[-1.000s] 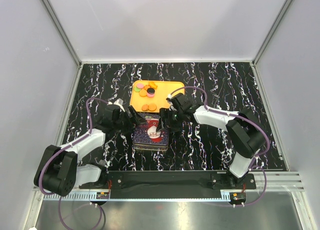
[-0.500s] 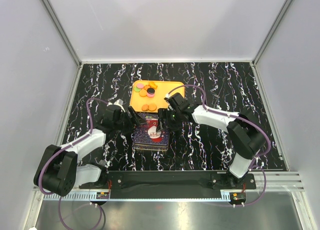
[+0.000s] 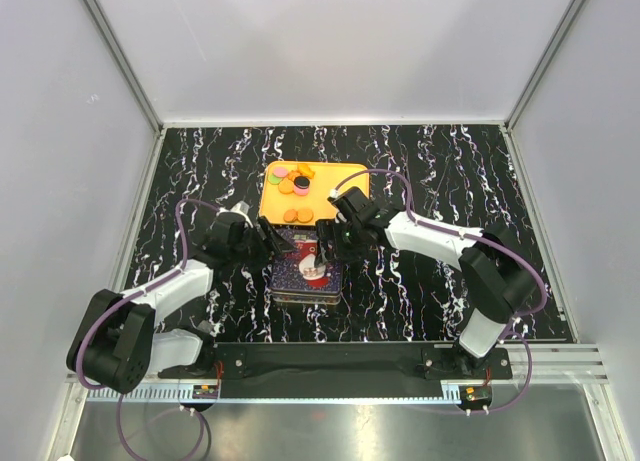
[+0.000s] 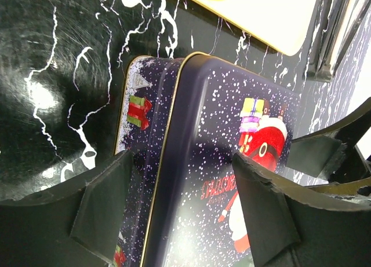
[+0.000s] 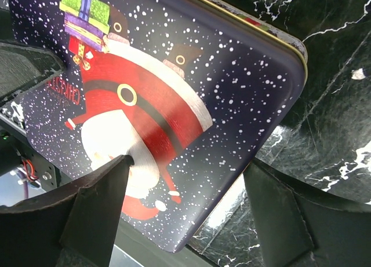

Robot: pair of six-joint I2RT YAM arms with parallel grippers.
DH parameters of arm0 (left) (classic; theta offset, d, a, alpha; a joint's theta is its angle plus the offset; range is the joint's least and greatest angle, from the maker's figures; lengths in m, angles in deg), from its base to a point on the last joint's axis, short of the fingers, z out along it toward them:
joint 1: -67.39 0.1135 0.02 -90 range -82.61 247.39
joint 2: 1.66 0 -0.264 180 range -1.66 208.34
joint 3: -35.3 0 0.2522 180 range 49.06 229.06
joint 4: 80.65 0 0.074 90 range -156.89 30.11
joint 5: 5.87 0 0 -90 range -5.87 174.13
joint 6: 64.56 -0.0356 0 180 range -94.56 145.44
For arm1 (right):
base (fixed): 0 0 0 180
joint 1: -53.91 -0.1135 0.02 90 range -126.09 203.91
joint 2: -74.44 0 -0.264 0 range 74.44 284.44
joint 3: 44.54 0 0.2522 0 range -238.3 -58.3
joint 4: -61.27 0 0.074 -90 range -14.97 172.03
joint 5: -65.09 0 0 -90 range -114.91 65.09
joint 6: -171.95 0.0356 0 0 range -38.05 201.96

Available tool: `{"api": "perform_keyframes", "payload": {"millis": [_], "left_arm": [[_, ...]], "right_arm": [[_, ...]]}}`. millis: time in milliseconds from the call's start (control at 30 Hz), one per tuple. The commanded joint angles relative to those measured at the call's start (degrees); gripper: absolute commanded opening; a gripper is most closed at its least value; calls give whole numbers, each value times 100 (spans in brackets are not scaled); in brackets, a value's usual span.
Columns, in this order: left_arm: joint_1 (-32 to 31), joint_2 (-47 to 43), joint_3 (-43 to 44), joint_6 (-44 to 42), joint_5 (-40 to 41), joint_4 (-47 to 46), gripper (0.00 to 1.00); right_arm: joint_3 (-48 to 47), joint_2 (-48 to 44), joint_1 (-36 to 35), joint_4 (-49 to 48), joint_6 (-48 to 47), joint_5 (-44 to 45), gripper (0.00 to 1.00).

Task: Pack the cookies

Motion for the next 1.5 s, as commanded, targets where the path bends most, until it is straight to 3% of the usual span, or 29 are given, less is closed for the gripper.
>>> {"api": "perform_keyframes", "payload": {"millis": [0, 567, 900, 1133, 1200, 1300, 1467], "left_arm": [[-179, 12, 112, 64, -536, 9, 75], [-188, 433, 208, -16, -554, 132, 77], [-206, 723, 218, 37, -334, 167, 77], [-206, 680, 261, 28, -211, 299, 78], [-206, 662, 253, 37, -185, 317, 78], [-206, 618, 209, 54, -132, 343, 78], [-206, 539, 130, 98, -35, 343, 78]], "right_arm": [[-292, -134, -191, -77, -315, 257, 85], [42, -28, -200, -305, -341, 108, 83], [1325, -669, 151, -1728, -34, -805, 79], [2230, -837, 591, -2853, 379, -1526, 57], [2388, -889, 626, -3038, 432, -1649, 56], [2538, -968, 723, -3161, 476, -1799, 70], [2679, -1179, 863, -3145, 485, -2194, 82]]}}
